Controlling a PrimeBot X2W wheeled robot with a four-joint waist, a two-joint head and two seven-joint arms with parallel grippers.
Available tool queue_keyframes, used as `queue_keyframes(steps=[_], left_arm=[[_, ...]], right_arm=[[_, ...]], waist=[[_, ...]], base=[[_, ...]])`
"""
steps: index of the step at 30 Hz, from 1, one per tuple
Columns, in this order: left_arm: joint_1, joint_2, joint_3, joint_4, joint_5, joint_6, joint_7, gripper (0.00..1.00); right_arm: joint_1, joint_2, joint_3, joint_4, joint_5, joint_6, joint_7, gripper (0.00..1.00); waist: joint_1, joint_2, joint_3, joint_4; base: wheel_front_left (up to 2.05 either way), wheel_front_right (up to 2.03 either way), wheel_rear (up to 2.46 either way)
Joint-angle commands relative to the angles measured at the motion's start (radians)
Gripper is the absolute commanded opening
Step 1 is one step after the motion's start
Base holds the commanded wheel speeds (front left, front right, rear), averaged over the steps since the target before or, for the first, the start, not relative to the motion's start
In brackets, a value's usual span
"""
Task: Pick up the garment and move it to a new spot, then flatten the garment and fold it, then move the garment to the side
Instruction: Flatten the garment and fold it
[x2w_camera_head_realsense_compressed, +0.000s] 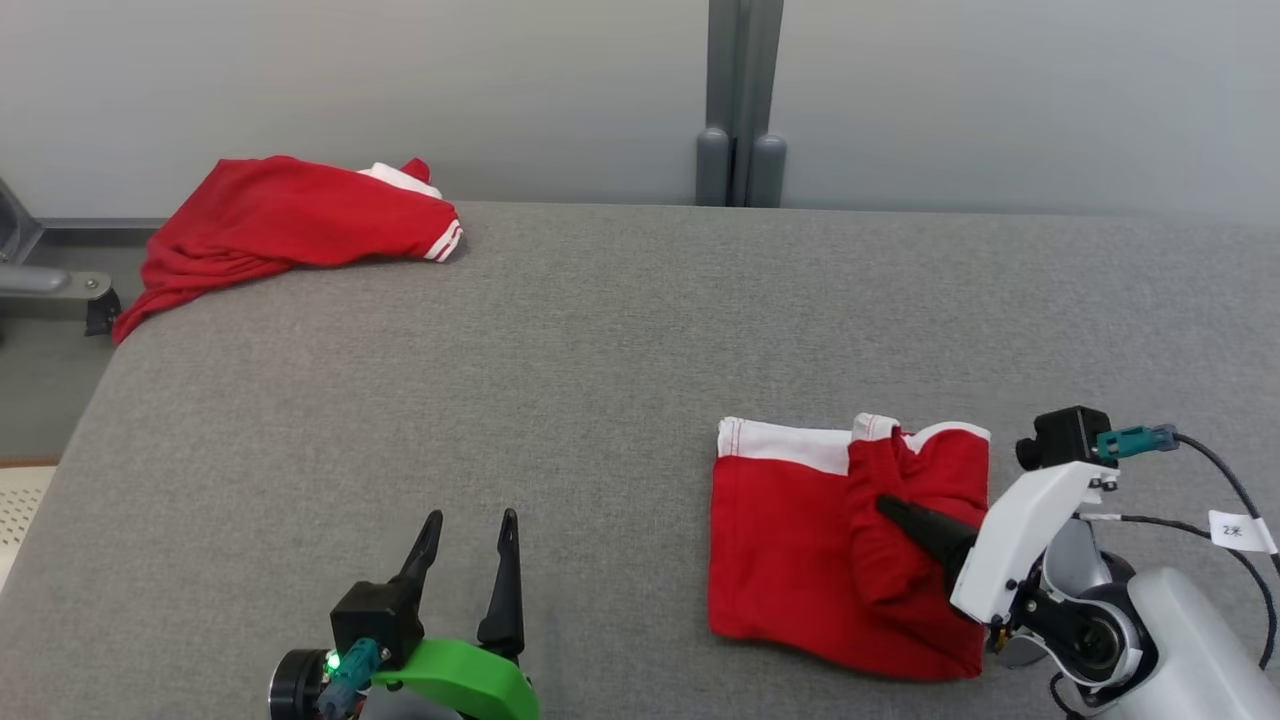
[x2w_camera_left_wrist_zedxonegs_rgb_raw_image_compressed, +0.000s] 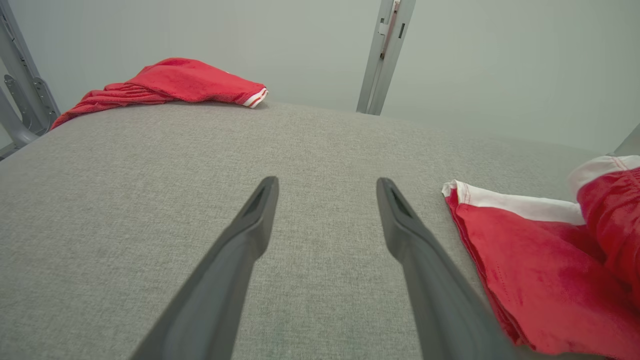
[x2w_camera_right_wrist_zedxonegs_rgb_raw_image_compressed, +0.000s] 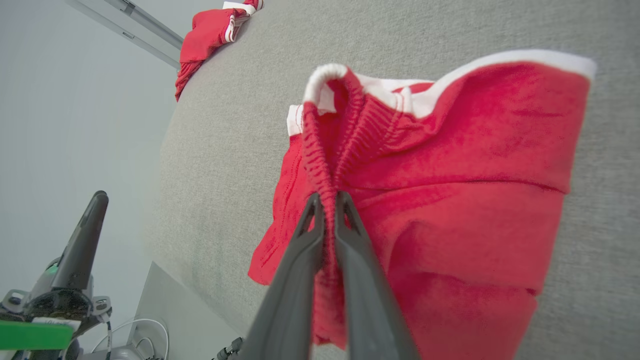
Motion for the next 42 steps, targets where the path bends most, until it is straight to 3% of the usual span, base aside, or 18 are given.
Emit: queue_keyframes(steps=[1,14,16,17,29,38,42], left_arm=[[-0.012,0.001,-0.001,0.002,0.006,-0.001,-0.003,1.00],[-0.012,-0.012,-0.015,0.009,0.008,-0.007,-0.003,1.00],[-0.011,-0.014,-0.015,0.009,0.008,-0.009,-0.003,1.00],[-0.011,-0.015,-0.015,0.009,0.009,-0.010,-0.003,1.00],[-0.003,-0.018,0.001,0.004,0.013,-0.013,-0.002,1.00],[-0.037,-0.027,0.028,0.005,0.014,-0.016,-0.002,1.00],[-0.036,-0.028,0.059,0.005,0.013,-0.015,-0.002,1.00]], right_arm=[[0.000,0.017,0.008,0.004,0.000,0.000,-0.012,0.00],[-0.100,0.115,0.054,0.204,-0.057,0.000,-0.117,0.00],[-0.117,0.124,0.063,0.239,-0.074,0.000,-0.134,0.37],[-0.124,0.129,0.066,0.251,-0.079,0.000,-0.144,1.00],[-0.147,0.124,0.126,0.196,-0.079,0.000,-0.254,1.00],[-0.093,0.043,0.044,0.130,-0.311,0.000,-0.535,1.00],[-0.042,0.053,-0.022,0.097,-0.398,0.000,-0.625,1.00]], waist=[[0.0000,0.0000,-0.001,0.041],[0.0000,0.0000,0.004,0.127],[0.0000,0.0000,0.004,0.131],[0.0000,0.0000,0.004,0.132],[0.0000,0.0000,-0.001,0.081],[0.0000,0.0000,-0.018,-0.011],[0.0000,0.0000,-0.023,-0.049]], base=[[0.00,0.00,0.00],[0.00,0.00,0.00],[0.00,0.00,0.00],[0.00,0.00,0.00],[0.00,0.00,0.00],[0.00,0.00,0.00],[0.00,0.00,0.00]])
